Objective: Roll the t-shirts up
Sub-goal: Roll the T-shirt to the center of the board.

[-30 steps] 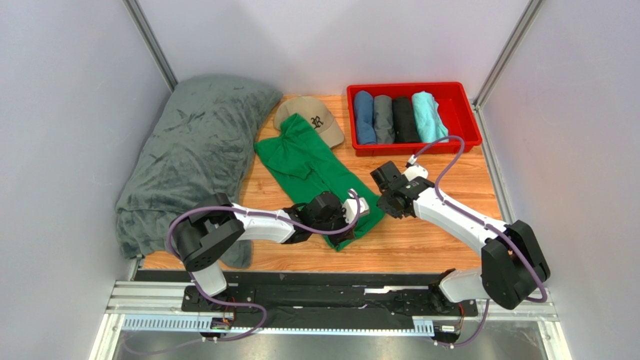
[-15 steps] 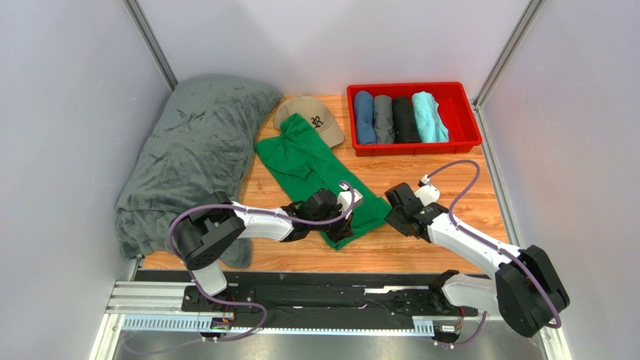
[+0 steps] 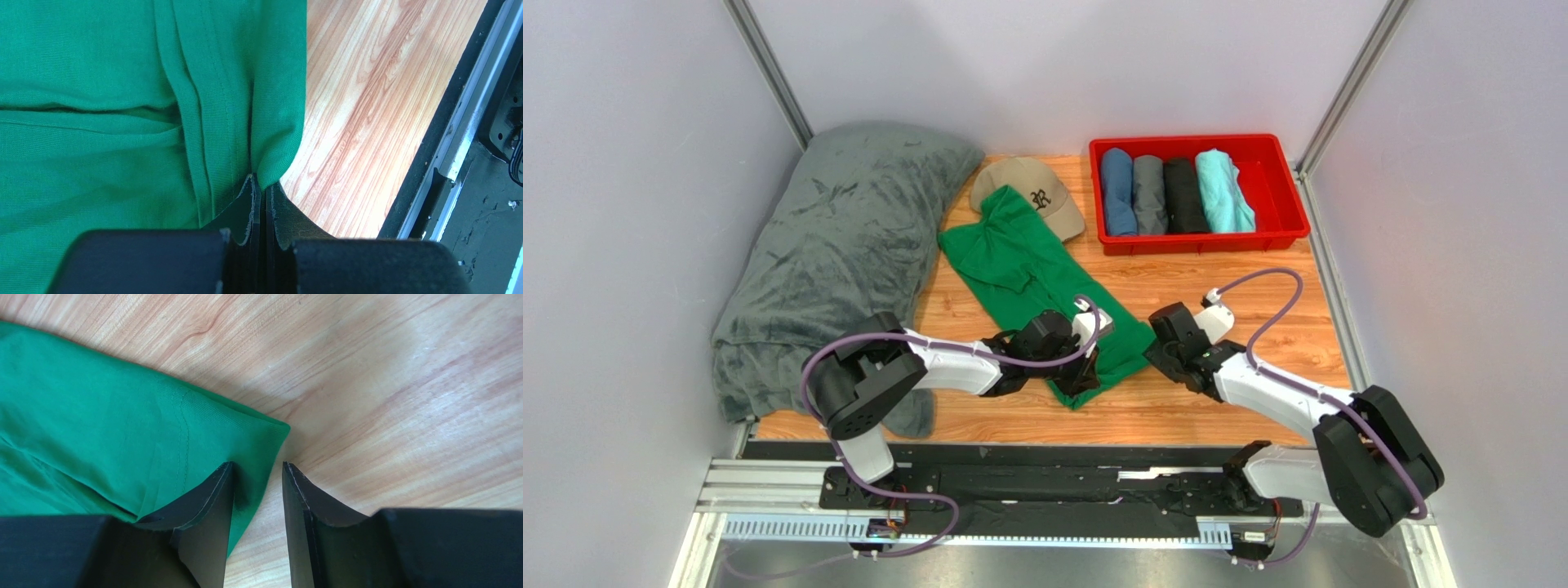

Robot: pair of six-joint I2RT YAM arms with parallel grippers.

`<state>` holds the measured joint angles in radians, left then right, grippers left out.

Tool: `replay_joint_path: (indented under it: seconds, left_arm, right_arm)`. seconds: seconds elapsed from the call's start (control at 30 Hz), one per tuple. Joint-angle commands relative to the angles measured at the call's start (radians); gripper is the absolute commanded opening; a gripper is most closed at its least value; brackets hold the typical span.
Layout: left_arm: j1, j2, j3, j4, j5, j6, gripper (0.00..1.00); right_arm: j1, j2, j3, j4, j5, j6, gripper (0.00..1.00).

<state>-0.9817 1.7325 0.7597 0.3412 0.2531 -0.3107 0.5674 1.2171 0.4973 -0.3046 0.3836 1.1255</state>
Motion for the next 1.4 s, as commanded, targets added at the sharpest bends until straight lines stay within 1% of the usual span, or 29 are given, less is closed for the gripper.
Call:
replay_joint_path:
  seconds: [0.0, 0.1, 0.17, 0.2, 0.23, 0.27, 0.3, 0.33, 0.4, 0.43, 0.5, 0.53, 0.57, 0.6, 0.63, 0.67, 0.7, 0.73, 0.83, 0.93, 1.13, 1.2, 1.37]
  left_arm:
    - [0.003, -0.008, -0.013, 0.028, 0.006, -0.01, 0.0]
    - [0.003, -0.008, -0.016, 0.03, 0.018, -0.007, 0.0]
    - [0.003, -0.013, -0.022, 0.033, 0.023, -0.002, 0.0]
    - [0.003, -0.017, -0.022, 0.033, 0.025, 0.007, 0.0]
    - [0.003, -0.021, -0.025, 0.033, 0.025, 0.01, 0.0]
    - [0.003, -0.025, -0.026, 0.033, 0.022, 0.013, 0.0]
    - [0.003, -0.03, -0.028, 0.033, 0.023, 0.025, 0.0]
    - [0.003, -0.031, -0.025, 0.032, 0.023, 0.033, 0.0]
    - [0.002, -0.042, -0.022, 0.022, 0.011, 0.056, 0.01]
    - [0.0, -0.051, -0.019, 0.019, 0.003, 0.065, 0.13]
    - [-0.005, -0.067, -0.016, 0.015, -0.031, 0.099, 0.26]
    - [-0.009, -0.074, -0.016, 0.016, -0.041, 0.108, 0.38]
    - [-0.009, -0.085, -0.014, 0.019, -0.043, 0.116, 0.42]
    - [-0.009, -0.088, -0.011, 0.018, -0.048, 0.131, 0.53]
    - [-0.009, -0.093, -0.005, 0.016, -0.054, 0.139, 0.6]
    - [-0.009, -0.099, 0.0, 0.016, -0.067, 0.148, 0.64]
    - [-0.009, -0.103, 0.003, 0.019, -0.074, 0.168, 0.64]
    - [-0.009, -0.108, 0.01, 0.022, -0.083, 0.176, 0.69]
    - [-0.009, -0.117, 0.035, 0.036, -0.084, 0.205, 0.7]
    - [-0.015, -0.094, 0.075, 0.044, -0.071, 0.228, 0.7]
    - [-0.034, -0.036, 0.128, 0.094, -0.068, 0.236, 0.65]
    - [-0.043, -0.013, 0.136, 0.105, -0.069, 0.229, 0.62]
    - [-0.054, 0.027, 0.115, 0.148, -0.087, 0.217, 0.6]
  right_arm:
    - [-0.006, 0.033, 0.009, 0.082, 0.032, 0.003, 0.38]
    - [-0.004, 0.068, 0.052, 0.055, 0.043, -0.009, 0.34]
    - [-0.004, 0.108, 0.087, -0.005, 0.043, -0.018, 0.28]
    - [-0.004, 0.125, 0.14, -0.039, 0.043, -0.021, 0.22]
    - [-0.006, 0.139, 0.168, -0.116, 0.047, -0.024, 0.19]
    - [-0.004, 0.159, 0.202, -0.155, 0.049, -0.041, 0.16]
    - [-0.004, 0.191, 0.261, -0.195, 0.049, -0.049, 0.08]
    - [-0.004, 0.208, 0.299, -0.282, 0.055, -0.055, 0.05]
    - [-0.004, 0.264, 0.36, -0.358, 0.054, -0.082, 0.0]
    - [-0.004, 0.281, 0.424, -0.423, 0.051, -0.09, 0.0]
    - [-0.003, 0.321, 0.48, -0.473, 0.038, -0.116, 0.0]
    - [-0.004, 0.356, 0.524, -0.519, 0.026, -0.118, 0.0]
    - [-0.004, 0.375, 0.547, -0.536, 0.026, -0.121, 0.0]
    - [-0.004, 0.39, 0.566, -0.548, 0.02, -0.131, 0.0]
    - [-0.004, 0.419, 0.581, -0.571, 0.014, -0.135, 0.0]
    - [-0.004, 0.435, 0.618, -0.585, 0.012, -0.139, 0.0]
    - [-0.006, 0.449, 0.635, -0.599, 0.011, -0.142, 0.0]
    - [-0.004, 0.466, 0.655, -0.629, 0.009, -0.148, 0.0]
    - [-0.006, 0.516, 0.71, -0.669, 0.005, -0.161, 0.0]
    - [-0.006, 0.553, 0.75, -0.695, 0.006, -0.158, 0.0]
    - [-0.003, 0.588, 0.776, -0.696, -0.011, -0.148, 0.0]
    - [-0.001, 0.598, 0.779, -0.697, -0.012, -0.141, 0.0]
    - [0.002, 0.607, 0.773, -0.689, -0.02, -0.124, 0.0]
